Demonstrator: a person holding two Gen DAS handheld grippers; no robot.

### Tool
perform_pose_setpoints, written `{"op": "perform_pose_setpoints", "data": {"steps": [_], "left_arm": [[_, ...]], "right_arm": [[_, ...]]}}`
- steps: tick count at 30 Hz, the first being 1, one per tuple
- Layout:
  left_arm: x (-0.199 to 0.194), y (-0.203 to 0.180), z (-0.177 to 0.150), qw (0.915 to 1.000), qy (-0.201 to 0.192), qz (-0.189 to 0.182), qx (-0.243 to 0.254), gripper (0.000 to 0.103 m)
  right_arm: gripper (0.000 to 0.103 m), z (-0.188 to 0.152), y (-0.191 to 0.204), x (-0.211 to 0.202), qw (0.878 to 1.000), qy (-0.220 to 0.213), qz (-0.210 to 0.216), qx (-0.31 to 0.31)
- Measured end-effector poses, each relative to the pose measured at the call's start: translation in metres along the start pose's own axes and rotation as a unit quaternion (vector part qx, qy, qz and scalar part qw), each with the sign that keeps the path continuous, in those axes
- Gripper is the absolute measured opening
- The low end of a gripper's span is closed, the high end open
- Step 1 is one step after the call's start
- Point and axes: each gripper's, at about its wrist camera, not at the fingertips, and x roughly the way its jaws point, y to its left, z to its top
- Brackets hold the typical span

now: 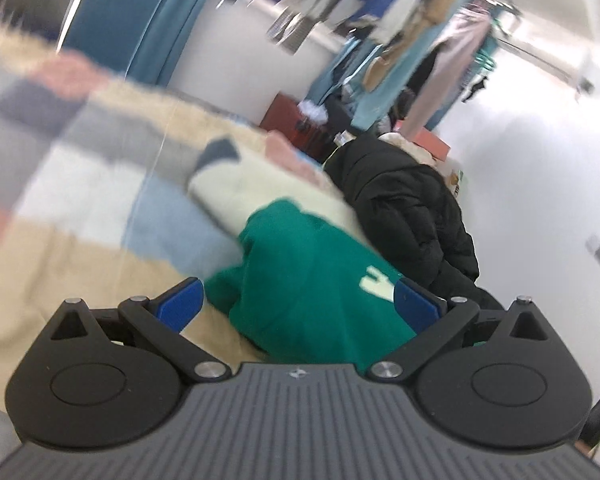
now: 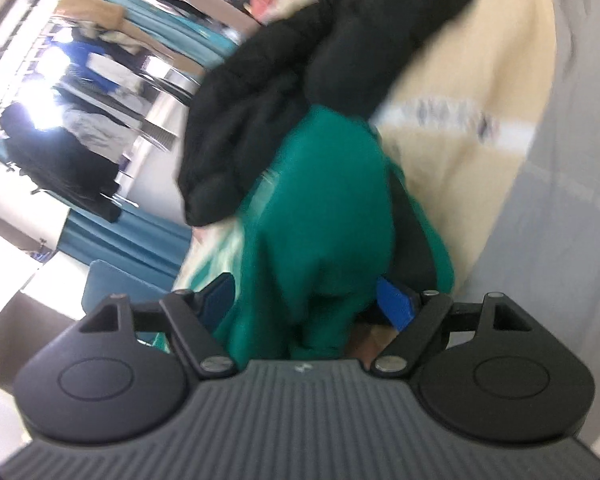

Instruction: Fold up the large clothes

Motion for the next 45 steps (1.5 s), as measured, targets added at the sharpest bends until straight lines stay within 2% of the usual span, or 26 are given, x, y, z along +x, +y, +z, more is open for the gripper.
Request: {"op": "perform_pose_setpoints", "data": {"steps": [6,12,15,19,26,31,34,38,41,45], "left_arm": [[-0.073,-0.055,0.015,0.9952,-0.041,0.001,0.089,0.103],[-0.141,-0.105,0.014,0.9837,-0.077,0.002,0.162,0.103],[-0.167,-0.123,0.007,0.9779,-0.095,0.0,0.186,0.103],[-0.195,-0.136,-0.008,0.9746,-0.103,-0.001,0.199,0.103],[-0.21,-0.14,-0.039,0.9695,-0.1,0.021,0.223,0.103],[-0.215,-0.144,-0.058,0.963,-0.104,0.033,0.247,0.103],[-0.216,-0.142,-0.064,0.9637,-0.099,0.031,0.246,0.103],[-0.209,-0.131,-0.068,0.9675,-0.093,0.03,0.233,0.103],[-0.202,-0.123,-0.074,0.9662,-0.088,0.045,0.238,0.103],[-0.193,-0.111,-0.08,0.9668,-0.078,0.062,0.235,0.103]], "right_arm": [[0.081,0.015,0.068,-0.057,0.993,-0.056,0.051,-0.092],[0.081,-0.002,0.133,-0.113,0.968,-0.102,0.092,-0.212],[0.081,-0.017,0.152,-0.133,0.955,-0.111,0.103,-0.255],[0.081,-0.037,0.167,-0.15,0.946,-0.092,0.111,-0.292],[0.081,-0.073,0.171,-0.164,0.926,-0.067,0.104,-0.357],[0.081,-0.096,0.171,-0.171,0.917,-0.05,0.095,-0.383],[0.08,-0.108,0.17,-0.173,0.91,-0.043,0.091,-0.402],[0.08,-0.12,0.164,-0.167,0.912,-0.027,0.08,-0.402],[0.08,-0.126,0.158,-0.16,0.915,-0.011,0.069,-0.398],[0.08,-0.134,0.154,-0.155,0.911,-0.007,0.057,-0.407]]}}
